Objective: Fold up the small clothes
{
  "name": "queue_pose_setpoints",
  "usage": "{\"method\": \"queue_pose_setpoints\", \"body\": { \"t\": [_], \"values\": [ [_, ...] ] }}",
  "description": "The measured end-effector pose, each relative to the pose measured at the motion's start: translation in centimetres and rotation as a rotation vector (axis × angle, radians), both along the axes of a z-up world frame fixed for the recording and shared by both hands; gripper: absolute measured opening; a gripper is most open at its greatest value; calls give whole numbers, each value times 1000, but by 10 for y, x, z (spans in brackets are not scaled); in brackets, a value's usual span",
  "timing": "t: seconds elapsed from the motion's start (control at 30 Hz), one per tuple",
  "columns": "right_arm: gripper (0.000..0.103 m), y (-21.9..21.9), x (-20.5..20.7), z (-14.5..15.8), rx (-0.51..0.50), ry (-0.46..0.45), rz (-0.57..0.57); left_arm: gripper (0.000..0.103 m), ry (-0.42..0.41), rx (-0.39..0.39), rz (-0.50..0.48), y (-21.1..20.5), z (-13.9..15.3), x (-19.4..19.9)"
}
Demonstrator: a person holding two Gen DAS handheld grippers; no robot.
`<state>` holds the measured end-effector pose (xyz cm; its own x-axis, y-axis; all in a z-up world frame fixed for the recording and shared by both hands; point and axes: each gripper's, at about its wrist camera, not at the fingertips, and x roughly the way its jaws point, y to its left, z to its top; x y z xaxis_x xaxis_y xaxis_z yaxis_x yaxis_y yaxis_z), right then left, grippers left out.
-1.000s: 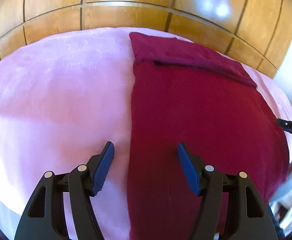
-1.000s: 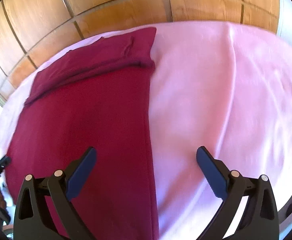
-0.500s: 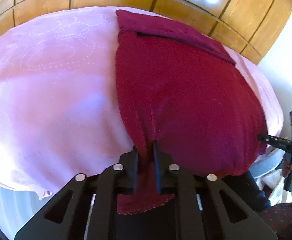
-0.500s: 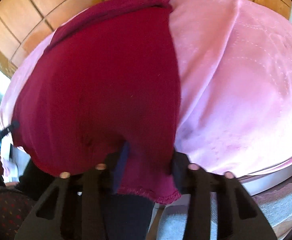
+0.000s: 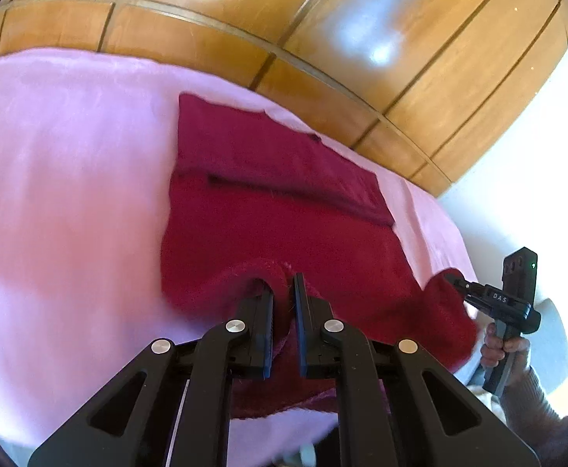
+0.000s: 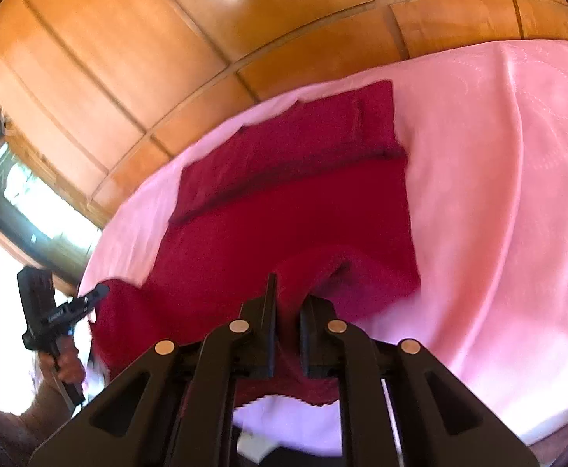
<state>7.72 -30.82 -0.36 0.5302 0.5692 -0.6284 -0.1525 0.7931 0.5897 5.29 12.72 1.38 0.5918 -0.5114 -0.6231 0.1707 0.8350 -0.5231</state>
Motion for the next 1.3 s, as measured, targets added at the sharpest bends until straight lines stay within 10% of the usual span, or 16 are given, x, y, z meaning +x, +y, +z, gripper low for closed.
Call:
{"method": "queue_pose_setpoints", "body": {
  "t": [0.27,0.37,0.47,0.73,0.8,0.93,1.0,1.3],
  "values": [
    [18,-6,77,-26,-50,75,-100,15,66,39,72,3,-17,94],
    [55,-19,76,-27,24,73,-114,58,75,-32,158,25,-17,109],
    [94,-39,70,-23,87,39,-161,65,52,-69,226,52,-17,102],
    [90,-56,42,-46,33,83,-187,65,97,-33,129,60,-51,47],
    [67,-44,42,-57,-27,102,-151,64,97,-31,94,49,-59,39],
    [42,-19,45,-66,-154,79,-135,23,109,45,58,25,-70,47],
    [25,-14,44,-60,-162,77,-116,18,114,75,58,23,-70,50],
    [20,-17,14,-41,-149,57,-55,14,107,89,22,34,-59,5]
  ]
}}
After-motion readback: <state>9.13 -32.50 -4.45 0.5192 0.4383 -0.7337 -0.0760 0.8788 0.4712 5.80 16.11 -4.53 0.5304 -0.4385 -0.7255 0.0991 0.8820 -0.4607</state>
